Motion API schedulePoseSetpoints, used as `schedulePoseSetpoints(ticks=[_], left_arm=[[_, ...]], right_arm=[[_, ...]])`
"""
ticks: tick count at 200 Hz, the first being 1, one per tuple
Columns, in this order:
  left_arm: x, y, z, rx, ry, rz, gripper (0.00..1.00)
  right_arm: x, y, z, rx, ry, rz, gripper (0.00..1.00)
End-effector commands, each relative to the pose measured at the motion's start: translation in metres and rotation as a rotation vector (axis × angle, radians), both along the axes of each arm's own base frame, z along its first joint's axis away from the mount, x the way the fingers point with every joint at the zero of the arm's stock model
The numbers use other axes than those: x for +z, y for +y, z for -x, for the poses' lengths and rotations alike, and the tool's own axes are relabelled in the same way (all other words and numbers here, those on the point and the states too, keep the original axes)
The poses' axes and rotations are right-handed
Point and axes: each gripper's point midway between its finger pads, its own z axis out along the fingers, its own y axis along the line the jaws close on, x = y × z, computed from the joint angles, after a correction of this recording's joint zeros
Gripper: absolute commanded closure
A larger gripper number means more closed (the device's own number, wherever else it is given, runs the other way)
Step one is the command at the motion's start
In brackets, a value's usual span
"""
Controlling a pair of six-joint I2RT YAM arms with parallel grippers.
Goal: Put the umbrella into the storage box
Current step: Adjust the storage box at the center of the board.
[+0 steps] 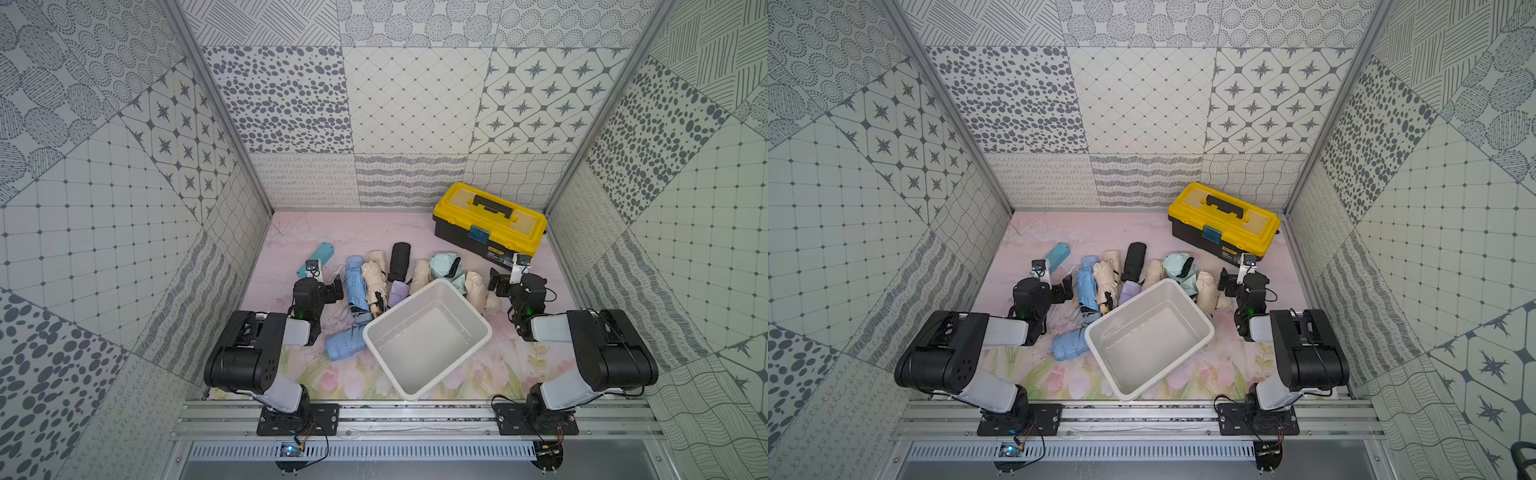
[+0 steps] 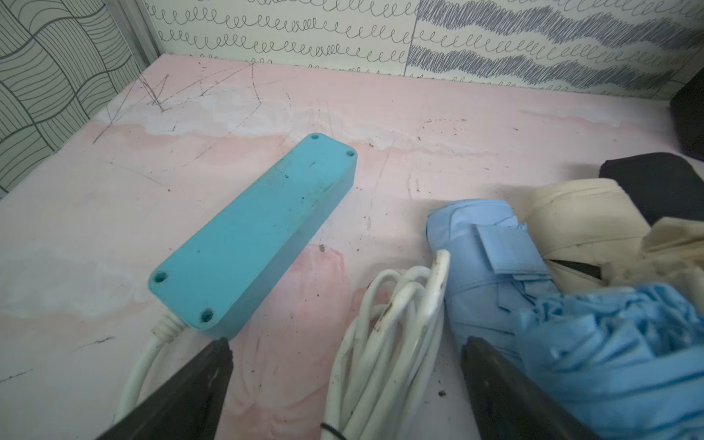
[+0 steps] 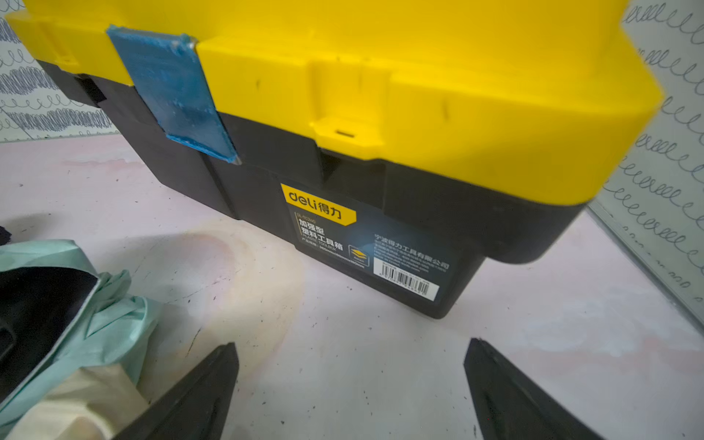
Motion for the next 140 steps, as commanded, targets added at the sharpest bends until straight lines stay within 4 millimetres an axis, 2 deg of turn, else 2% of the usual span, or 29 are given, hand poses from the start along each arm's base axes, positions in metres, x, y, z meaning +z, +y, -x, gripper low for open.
schedulePoseSetpoints(ticks=[1,121,140], left_arm=[[0.002,0.000,-0.002,0.004,-0.008,-0.010,0.01],[0.004,0.000,-0.002,0.004,-0.019,-0.009,0.00],[0.011,0.002,0.006,0.014,-0.076,-0.004,0.00]], right_arm=[[0.010,0.000,-0.003,0.005,-0.035,0.009,0.01],[0.010,0.000,-0.002,0.007,-0.037,0.009,0.01],[0.022,-0.005,0.007,-0.023,-0.083,0.002,0.01]])
